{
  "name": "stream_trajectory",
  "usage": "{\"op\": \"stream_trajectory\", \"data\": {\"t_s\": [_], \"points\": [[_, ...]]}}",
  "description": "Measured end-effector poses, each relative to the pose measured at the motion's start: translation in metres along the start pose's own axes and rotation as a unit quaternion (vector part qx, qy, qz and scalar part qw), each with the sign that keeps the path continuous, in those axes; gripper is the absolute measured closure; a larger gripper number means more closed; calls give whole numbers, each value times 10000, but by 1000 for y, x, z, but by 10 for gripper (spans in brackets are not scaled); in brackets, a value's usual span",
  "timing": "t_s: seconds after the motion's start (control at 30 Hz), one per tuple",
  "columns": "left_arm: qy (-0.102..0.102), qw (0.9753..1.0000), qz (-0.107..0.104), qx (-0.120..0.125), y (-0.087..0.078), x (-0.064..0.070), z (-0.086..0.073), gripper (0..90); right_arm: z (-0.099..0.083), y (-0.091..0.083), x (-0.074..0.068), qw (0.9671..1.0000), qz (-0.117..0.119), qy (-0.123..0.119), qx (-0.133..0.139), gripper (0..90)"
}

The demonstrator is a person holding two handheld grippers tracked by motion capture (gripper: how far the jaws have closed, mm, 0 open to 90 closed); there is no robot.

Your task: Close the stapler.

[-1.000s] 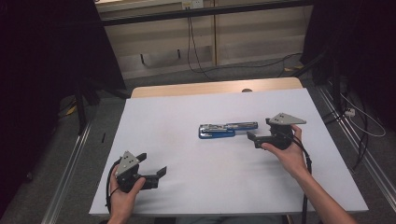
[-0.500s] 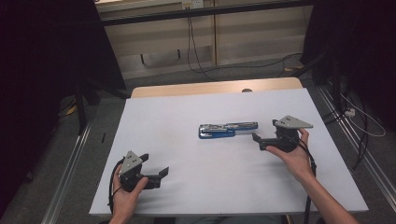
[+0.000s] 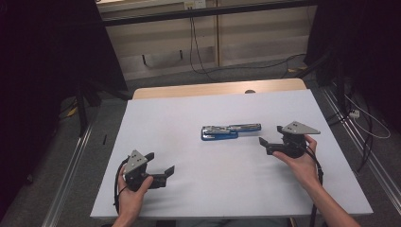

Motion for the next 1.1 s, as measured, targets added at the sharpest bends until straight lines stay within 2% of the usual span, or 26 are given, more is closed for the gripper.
{"op": "stream_trajectory", "data": {"t_s": [0.13, 0.23, 0.27, 0.33, 0.43, 0.53, 0.6, 0.63, 0.67, 0.77, 0.83, 0.9, 0.97, 1.03, 1.1], "points": [[20, 10000, -21, -23, 12, 2, 3, 67, 0, 0, -3, 10000, 87, -4, 3, 212], [62, 10000, 9, -24, 21, 0, 7, 66, 5, -2, -5, 9998, 96, -119, 118, 238], [38, 10000, -2, -31, 25, -1, 8, 67, 6, -2, -6, 9998, 123, -115, 137, 250], [-151, 9998, -64, -65, 33, -1, 10, 84, 4, -1, -7, 9998, 147, -96, 82, 260], [28, 9999, -5, -102, 44, -4, 14, 87, 2, 0, -9, 9998, 176, -136, -6, 291], [10, 9999, -62, -140, 54, -4, 19, 87, 3, 1, -10, 9996, 210, -165, -1, 339], [125, 9998, 12, -163, 61, -4, 24, 89, 0, 3, -11, 9994, 297, -123, -94, 388], [85, 9998, -6, -166, 64, -3, 26, 89, 0, 3, -11, 9994, 297, -123, -94, 388], [-54, 9998, -24, -192, 68, -2, 29, 89, 0, 4, -11, 9994, 302, -117, -86, 403], [21, 9999, -80, -136, 74, 2, 37, 89, 0, 5, -11, 9992, 393, -13, -66, 481], [61, 9999, -44, -67, 77, 2, 41, 89, 0, 4, -13, 9990, 432, 0, -82, 511], [94, 9999, -96, -45, 81, 2, 44, 87, 0, 4, -14, 9988, 474, 27, -73, 576], [193, 9997, -179, -15, 85, 2, 46, 81, 1, 3, -14, 9989, 473, 43, -60, 606], [165, 9997, -179, 28, 90, 2, 49, 60, 0, 3, -14, 9987, 508, 61, -57, 664], [200, 9998, -80, 46, 95, 0, 51, 58, 0, 3, -13, 9987, 492, 92, -46, 693]]}}
Point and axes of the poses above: each handheld gripper's, and its own axes: y roughly forward along the jaws, z roughly out of its top, x roughly to its right, the point moved 9 cm from there along y, roughly forward along the jaws
